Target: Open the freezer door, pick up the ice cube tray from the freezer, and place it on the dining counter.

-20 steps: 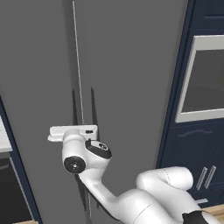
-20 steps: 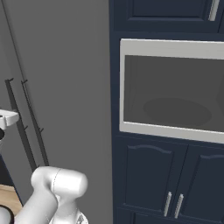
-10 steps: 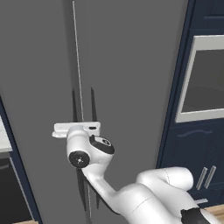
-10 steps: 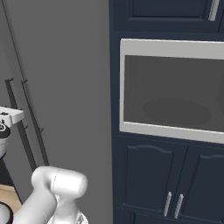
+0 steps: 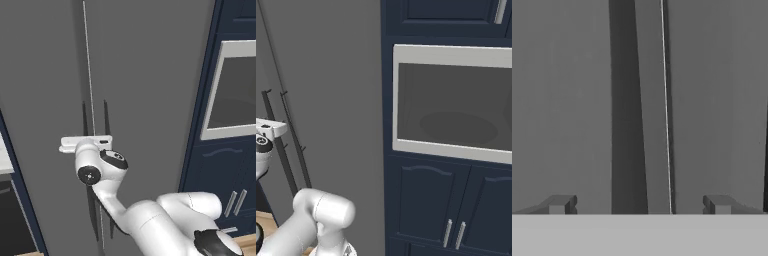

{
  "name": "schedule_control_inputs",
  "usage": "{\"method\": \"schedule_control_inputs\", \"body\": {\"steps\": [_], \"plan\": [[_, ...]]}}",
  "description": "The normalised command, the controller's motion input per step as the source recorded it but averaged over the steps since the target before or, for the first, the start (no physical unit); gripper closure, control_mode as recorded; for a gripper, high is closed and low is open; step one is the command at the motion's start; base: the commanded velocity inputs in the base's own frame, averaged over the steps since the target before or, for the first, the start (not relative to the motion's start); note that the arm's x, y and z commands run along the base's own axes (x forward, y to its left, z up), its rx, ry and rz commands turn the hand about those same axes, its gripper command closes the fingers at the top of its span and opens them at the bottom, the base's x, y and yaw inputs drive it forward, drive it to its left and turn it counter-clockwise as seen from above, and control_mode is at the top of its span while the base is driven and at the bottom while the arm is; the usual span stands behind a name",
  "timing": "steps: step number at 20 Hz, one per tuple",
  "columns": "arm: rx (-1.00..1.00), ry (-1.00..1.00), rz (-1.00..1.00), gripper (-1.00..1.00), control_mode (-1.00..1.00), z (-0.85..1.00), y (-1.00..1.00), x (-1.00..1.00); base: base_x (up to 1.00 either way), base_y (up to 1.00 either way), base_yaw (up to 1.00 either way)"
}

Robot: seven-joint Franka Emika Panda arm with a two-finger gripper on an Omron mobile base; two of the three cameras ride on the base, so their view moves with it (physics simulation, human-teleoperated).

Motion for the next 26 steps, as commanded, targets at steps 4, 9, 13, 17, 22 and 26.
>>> {"method": "schedule_control_inputs", "body": {"steps": [4, 9, 13, 17, 22, 26], "plan": [[0.0, 0.0, 0.0, -1.0, -1.0, -0.05, 0.23, 0.15, 0.0, 0.0, 0.0], [0.0, 0.0, 0.0, -1.0, -1.0, -0.02, 0.29, 0.19, 0.0, 0.0, 0.0], [0.0, 0.0, 0.0, -1.0, -1.0, 0.0, 0.04, 0.06, 0.0, 0.0, 0.0], [0.0, 0.0, 0.0, -1.0, -1.0, 0.0, 0.0, 0.0, 0.0, 0.0, 0.0], [0.0, 0.0, 0.0, -1.0, -1.0, 0.0, 0.0, 0.0, 0.0, 0.0, 0.0], [0.0, 0.0, 0.0, -1.0, -1.0, 0.0, 0.0, 0.0, 0.0, 0.0, 0.0]]}}
